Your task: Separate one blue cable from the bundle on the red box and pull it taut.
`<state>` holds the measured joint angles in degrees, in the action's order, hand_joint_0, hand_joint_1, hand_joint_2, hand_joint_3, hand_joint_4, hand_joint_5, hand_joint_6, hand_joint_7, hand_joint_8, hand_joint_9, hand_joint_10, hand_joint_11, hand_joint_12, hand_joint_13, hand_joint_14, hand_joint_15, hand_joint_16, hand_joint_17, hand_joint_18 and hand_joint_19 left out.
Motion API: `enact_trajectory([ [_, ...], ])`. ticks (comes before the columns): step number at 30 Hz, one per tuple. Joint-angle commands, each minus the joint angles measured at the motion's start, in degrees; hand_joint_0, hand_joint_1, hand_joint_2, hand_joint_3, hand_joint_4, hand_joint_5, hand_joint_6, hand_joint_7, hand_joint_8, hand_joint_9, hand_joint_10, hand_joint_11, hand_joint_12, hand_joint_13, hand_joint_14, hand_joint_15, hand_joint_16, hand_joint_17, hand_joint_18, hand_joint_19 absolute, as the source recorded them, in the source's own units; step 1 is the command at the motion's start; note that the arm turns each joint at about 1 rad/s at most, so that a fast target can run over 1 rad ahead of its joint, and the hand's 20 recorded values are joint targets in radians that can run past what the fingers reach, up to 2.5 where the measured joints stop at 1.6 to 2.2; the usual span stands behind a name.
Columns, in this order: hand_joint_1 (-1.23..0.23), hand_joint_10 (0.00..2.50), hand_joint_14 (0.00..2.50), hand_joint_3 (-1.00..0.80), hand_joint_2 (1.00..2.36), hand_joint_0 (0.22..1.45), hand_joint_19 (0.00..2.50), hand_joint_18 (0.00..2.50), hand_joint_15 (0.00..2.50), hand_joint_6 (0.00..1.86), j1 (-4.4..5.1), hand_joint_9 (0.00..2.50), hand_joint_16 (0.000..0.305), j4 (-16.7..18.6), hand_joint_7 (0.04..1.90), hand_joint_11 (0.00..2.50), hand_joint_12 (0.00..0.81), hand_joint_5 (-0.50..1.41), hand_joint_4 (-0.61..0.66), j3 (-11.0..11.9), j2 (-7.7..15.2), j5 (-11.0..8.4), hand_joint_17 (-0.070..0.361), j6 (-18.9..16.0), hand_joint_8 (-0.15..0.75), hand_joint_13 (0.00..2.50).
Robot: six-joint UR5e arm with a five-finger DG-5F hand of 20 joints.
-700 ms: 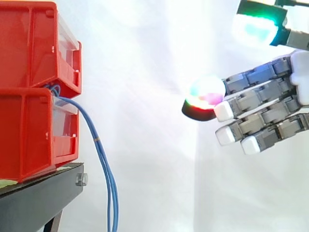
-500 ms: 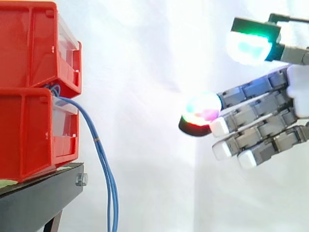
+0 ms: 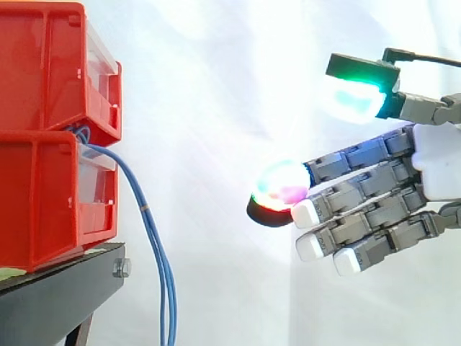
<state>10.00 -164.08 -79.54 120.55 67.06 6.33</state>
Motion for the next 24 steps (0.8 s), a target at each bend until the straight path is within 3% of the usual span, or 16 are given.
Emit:
enact_trajectory([
  [1, -0.46, 0.01, 0.01, -0.43, 1.00, 0.50, 0.38, 0.53, 0.33, 0.50, 0.02, 0.54, 0.046, 0.60, 0.83, 0.19, 0.360, -0.21, 0.21, 0.00, 0.03, -0.44, 0.104, 1.05, 0.215, 0.48],
  [4, -0.46, 0.01, 0.01, -0.43, 1.01, 0.50, 0.37, 0.53, 0.34, 0.50, 0.19, 0.54, 0.046, 1.13, 0.84, 0.19, 0.360, -0.21, 0.21, 0.00, 0.12, -1.23, 0.104, 2.46, 0.215, 0.48],
  [10, -0.47, 0.01, 0.01, -0.43, 1.01, 0.50, 0.37, 0.52, 0.33, 0.50, -0.07, 0.54, 0.046, 3.85, 0.83, 0.20, 0.360, -0.21, 0.21, 0.17, 3.72, -1.32, 0.103, 2.28, 0.213, 0.47],
  [11, -0.48, 0.01, 0.01, -0.43, 1.00, 0.50, 0.37, 0.52, 0.33, 0.50, -0.33, 0.54, 0.046, 6.22, 0.84, 0.20, 0.359, -0.21, 0.21, 0.61, 5.39, -1.41, 0.103, 2.11, 0.213, 0.47],
  [14, -0.49, 0.01, 0.01, -0.43, 1.00, 0.50, 0.37, 0.52, 0.34, 0.50, -0.77, 0.55, 0.045, 9.12, 0.84, 0.21, 0.358, -0.21, 0.22, 2.19, 7.33, -1.23, 0.102, 1.93, 0.212, 0.47],
  [24, -0.51, 0.01, 0.01, -0.43, 1.01, 0.51, 0.36, 0.52, 0.34, 0.50, -0.86, 0.61, 0.044, 11.50, 0.85, 0.22, 0.352, -0.19, 0.23, 5.62, 9.88, -2.46, 0.100, 6.24, 0.211, 0.49],
])
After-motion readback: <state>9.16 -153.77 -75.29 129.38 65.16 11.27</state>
